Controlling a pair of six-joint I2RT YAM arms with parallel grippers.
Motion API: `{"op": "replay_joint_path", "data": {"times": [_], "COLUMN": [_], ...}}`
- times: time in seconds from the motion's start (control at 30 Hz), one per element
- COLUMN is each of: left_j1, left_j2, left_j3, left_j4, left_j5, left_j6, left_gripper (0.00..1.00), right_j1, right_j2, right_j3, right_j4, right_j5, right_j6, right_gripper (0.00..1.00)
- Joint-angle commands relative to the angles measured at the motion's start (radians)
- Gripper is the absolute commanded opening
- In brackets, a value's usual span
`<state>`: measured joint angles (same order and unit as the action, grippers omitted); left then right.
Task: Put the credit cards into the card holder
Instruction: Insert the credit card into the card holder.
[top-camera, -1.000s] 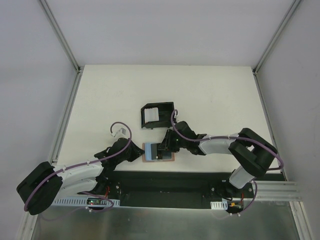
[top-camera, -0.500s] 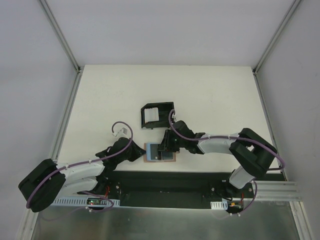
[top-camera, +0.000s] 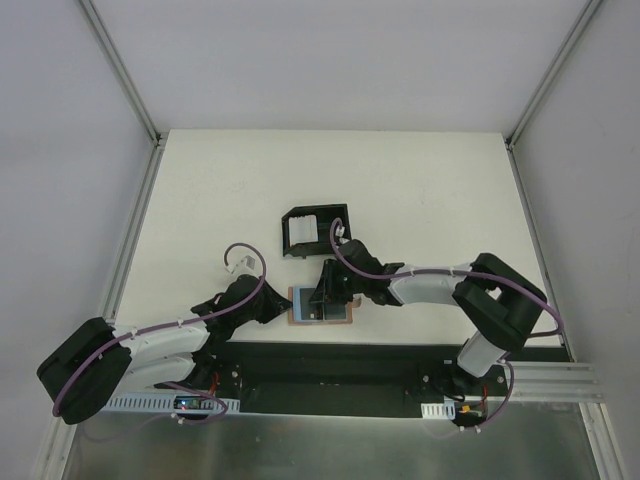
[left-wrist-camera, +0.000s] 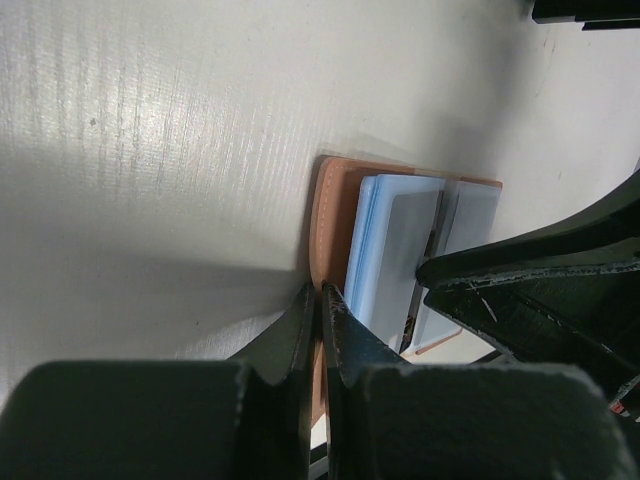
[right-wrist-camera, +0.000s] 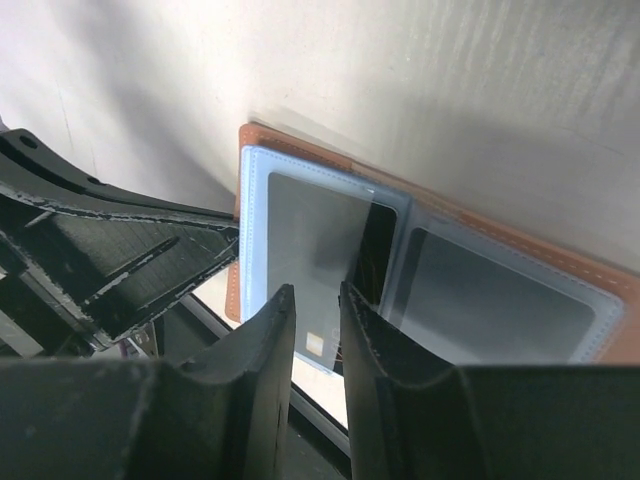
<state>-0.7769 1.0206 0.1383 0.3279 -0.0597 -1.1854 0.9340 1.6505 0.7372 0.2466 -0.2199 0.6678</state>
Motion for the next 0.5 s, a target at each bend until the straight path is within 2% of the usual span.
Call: {"op": "replay_joint_path", "data": {"times": [0.0, 0.2, 0.47], "left_j1": [0.007, 0.010, 0.008], "left_j2": [0.000, -0.010, -0.005], "left_j3": [-0.008, -0.009, -0.008], "left_j4": [-0.076, -0.081, -0.078], "left_j5": [0.003, -0.009, -0.008], "left_j6": [0.021, 0.026, 0.026], "left_gripper": [0.00, 0.00, 0.00], "right_j1": [0.005, 0.006, 0.008], "right_j2": [-0.066, -0.080, -0.017], "right_j3": [0.017, -0.005, 0.017], "right_j4": [-0.075, -0.124, -0.092], "right_j5": [0.069, 0.112, 0.036], "right_j6": [-0.037, -0.048, -0.037], "right_gripper": [0.28, 0.30, 0.29]}}
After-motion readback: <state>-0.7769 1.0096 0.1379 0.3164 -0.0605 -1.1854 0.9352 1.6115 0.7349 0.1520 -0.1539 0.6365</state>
